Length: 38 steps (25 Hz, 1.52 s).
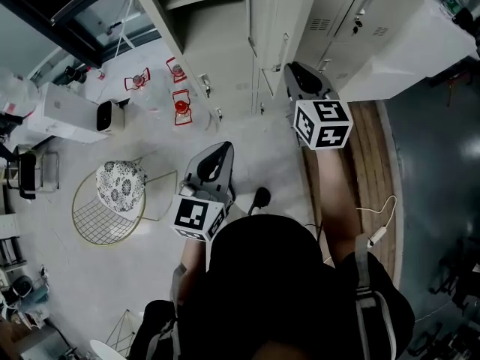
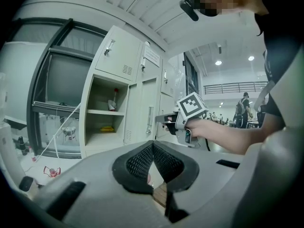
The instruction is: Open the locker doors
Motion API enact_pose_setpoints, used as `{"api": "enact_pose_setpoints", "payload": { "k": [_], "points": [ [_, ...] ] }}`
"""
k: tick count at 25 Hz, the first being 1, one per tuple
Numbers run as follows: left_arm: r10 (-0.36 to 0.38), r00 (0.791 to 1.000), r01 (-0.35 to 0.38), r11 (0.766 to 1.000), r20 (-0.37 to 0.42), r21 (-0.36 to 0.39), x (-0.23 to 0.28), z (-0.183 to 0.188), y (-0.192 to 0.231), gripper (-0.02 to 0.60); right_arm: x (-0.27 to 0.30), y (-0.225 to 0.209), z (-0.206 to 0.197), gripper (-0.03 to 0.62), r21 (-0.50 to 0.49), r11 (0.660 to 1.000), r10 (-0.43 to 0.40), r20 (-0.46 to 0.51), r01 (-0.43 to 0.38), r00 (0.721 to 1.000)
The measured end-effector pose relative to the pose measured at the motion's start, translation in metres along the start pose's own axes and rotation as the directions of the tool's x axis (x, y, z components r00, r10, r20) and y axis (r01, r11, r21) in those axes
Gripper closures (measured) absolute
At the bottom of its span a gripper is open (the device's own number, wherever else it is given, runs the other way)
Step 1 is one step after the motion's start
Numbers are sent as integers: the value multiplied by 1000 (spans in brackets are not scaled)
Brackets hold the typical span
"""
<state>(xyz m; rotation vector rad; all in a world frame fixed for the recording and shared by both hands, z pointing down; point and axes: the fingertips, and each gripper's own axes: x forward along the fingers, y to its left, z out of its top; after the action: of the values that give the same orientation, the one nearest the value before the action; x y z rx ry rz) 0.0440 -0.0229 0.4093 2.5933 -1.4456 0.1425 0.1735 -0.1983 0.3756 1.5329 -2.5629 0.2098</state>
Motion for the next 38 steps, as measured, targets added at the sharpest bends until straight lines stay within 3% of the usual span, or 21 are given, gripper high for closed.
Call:
{"api": "enact_pose_setpoints", "payload": {
  "k": [8,17,23,29,38],
  "points": [
    [1,1000,-1,1000,-2,7,-2,2,0,566,-5,-15,-1,553,-18,999,-46,-1,46,999],
    [-18,1000,18,999,17,34,5,6,4,566,-30,-10,-10,581,-4,999,-35,17,35,999],
    [-29,999,28,999,29,28,16,13,3,566,-49,18,-8,588,27,998,50,56,-52,997],
    [-40,998,38,998,51,40,21,24,2,566,-71,52,6,588,37,981,182,171,-191,968],
    [-37,996,35,999,80,34,19,33,3,566,-91,94,11,589,-48,949,315,169,-312,934]
  ]
}}
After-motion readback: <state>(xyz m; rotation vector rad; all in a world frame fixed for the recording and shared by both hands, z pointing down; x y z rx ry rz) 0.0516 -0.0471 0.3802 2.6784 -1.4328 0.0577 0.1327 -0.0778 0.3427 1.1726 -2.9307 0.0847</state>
